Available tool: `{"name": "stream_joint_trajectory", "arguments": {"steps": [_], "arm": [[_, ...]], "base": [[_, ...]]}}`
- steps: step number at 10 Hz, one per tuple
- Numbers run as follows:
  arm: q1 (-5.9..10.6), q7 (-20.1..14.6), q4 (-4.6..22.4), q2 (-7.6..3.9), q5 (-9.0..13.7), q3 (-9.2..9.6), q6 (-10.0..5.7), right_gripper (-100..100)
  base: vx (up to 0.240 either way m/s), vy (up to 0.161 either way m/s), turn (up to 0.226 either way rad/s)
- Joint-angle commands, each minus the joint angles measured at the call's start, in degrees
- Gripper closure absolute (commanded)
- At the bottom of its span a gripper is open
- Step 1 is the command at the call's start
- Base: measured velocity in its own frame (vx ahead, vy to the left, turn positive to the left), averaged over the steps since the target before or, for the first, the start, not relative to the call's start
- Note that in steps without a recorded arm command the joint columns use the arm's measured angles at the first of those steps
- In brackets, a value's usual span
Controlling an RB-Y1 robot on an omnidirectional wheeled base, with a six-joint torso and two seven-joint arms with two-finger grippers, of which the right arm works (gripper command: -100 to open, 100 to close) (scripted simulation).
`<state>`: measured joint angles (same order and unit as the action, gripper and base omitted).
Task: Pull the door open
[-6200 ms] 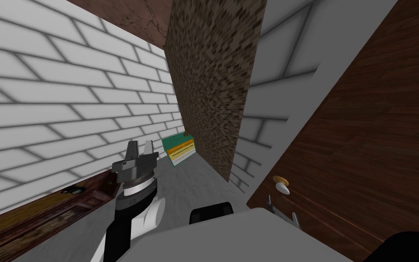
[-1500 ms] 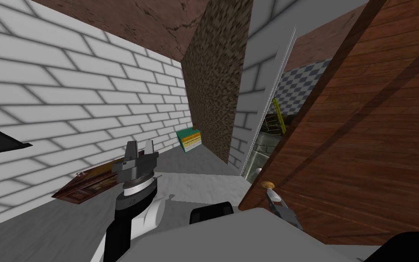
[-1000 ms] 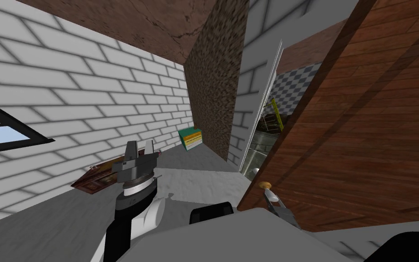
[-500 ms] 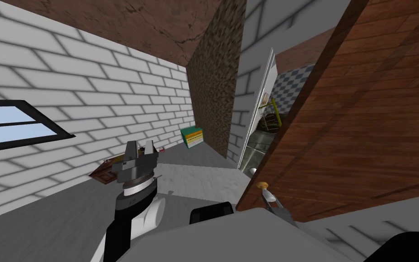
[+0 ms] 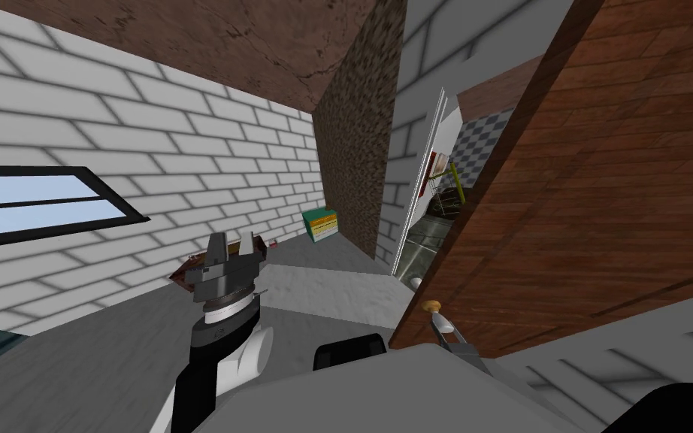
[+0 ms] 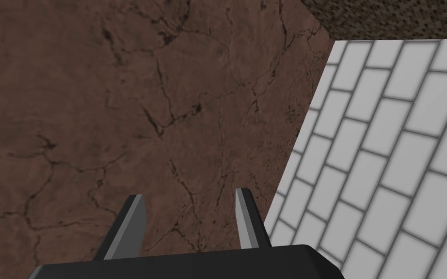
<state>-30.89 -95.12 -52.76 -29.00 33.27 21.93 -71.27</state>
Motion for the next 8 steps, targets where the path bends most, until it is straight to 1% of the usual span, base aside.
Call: {"name": "stream_joint_trajectory", "arguments": {"steps": [1, 4, 8], "arm": [[0.21, -0.5, 0.6, -0.26, -0.5, 0.44, -0.48, 100], [0.86, -1.6, 1.6, -0.98, -1.3, 1.08, -1.31, 100], [1.69, -3.0, 3.0, -1.89, -2.2, 1.87, -2.36, 100]], "base": [[-0.213, -0.012, 0.104], [-0.192, -0.033, 0.096], [-0.212, -0.017, 0.098]]}}
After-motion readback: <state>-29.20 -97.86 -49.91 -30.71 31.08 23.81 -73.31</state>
